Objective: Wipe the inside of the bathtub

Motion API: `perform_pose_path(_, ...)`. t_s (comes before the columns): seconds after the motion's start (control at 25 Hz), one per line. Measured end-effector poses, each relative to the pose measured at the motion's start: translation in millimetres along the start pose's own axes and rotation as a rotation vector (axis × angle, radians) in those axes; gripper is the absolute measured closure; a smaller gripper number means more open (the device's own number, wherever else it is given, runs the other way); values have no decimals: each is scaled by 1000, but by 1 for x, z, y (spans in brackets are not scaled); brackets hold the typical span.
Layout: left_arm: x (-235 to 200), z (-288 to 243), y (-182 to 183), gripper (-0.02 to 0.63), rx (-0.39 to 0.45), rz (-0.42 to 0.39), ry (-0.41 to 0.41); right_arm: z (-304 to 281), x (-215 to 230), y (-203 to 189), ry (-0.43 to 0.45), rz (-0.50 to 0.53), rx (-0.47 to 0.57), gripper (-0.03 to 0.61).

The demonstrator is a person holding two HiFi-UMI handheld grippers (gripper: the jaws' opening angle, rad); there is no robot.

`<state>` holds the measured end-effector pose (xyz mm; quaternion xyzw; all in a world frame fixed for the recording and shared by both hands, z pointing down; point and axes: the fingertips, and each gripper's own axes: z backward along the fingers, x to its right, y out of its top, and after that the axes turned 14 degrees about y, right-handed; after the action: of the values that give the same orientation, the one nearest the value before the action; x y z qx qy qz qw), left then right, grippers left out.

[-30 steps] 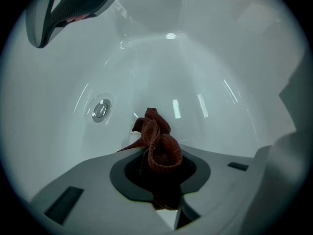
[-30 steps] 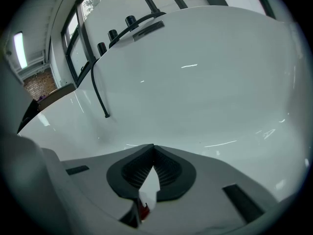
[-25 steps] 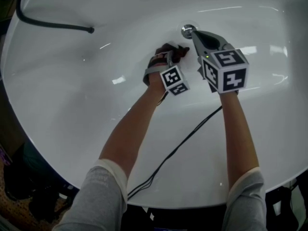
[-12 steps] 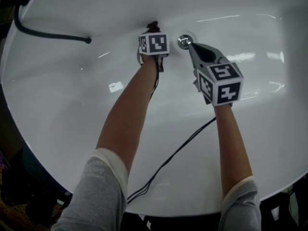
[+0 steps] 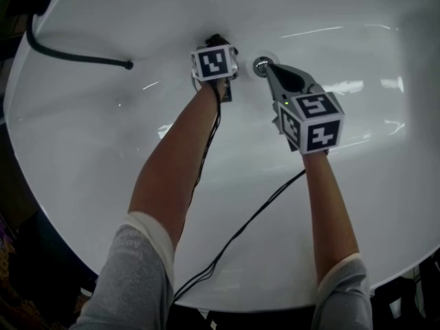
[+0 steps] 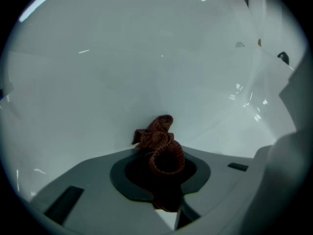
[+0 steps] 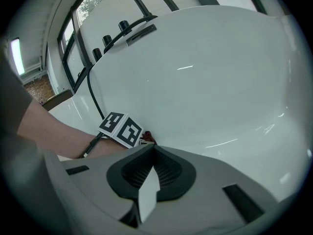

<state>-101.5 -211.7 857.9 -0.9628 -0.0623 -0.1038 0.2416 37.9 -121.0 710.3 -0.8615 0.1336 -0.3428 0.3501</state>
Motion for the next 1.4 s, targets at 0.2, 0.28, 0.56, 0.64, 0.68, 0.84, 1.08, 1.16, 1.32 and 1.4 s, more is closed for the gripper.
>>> perform_pose_path(0.2,-3,22,20,528,13,-9,-15,1,-16,13,31,18,15,572)
perform_pose_path(0.28,3,36,32,528,23,-9,-59,7,-15,16,22,18,15,572)
perform_pose_path(0.56,23,103,84,528,57,85,-266,41,-40,52,4,20,14,572)
perform_pose_path(0.64,17,122,101,529,80,69,-266,52,-52,67,3,31,21,572)
perform_pose_path(0.68,13,131,111,529,89,65,-266,57,-58,74,4,37,23,572)
perform_pose_path(0.84,0,173,146,529,124,70,-262,80,-85,103,11,55,35,572)
perform_pose_path(1.08,-35,234,198,529,171,78,-219,126,-123,150,18,75,57,572)
perform_pose_path(1.16,-47,248,208,528,179,75,-209,139,-132,160,16,82,61,572)
perform_pose_path(1.32,-72,264,217,528,191,60,-163,157,-143,173,15,76,71,572)
perform_pose_path(1.4,-90,266,218,528,199,43,-98,162,-143,178,11,84,79,572)
